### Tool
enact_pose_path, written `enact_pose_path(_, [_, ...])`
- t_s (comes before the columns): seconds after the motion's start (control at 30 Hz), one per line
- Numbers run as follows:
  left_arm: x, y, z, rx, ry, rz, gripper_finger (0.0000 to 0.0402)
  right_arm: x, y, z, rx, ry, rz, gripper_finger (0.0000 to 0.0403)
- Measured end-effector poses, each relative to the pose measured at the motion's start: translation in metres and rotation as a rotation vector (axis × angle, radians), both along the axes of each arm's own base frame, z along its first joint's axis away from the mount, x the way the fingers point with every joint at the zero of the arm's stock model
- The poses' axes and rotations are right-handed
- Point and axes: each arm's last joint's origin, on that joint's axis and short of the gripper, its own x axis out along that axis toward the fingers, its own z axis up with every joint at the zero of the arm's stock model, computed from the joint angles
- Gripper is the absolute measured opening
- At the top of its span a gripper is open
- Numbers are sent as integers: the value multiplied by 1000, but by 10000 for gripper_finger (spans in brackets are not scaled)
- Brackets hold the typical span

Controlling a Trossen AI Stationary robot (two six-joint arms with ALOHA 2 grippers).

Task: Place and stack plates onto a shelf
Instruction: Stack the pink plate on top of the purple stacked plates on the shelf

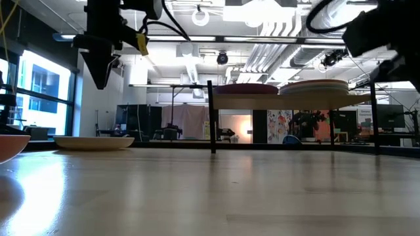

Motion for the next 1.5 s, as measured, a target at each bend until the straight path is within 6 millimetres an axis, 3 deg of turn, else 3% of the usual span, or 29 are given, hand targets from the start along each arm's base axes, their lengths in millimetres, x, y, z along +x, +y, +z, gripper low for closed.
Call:
enact_pose_path(0.23, [0,-6,0,0,-2,-23,120,-6,-4,-15,-20,12,7,66])
enact_pose_path(0.77, [0,-6,0,11,-9,-9,120,-5,-3,-17,-33,-28,67,66])
enact_pose_path(1.1, [0,-5,0,15,-9,-10,120,-9,-5,-27,-22,-22,32,66])
enact_pose_path(1.5, [1,-5,0,17,-10,-11,119,-6,-2,-39,-2,21,126,66])
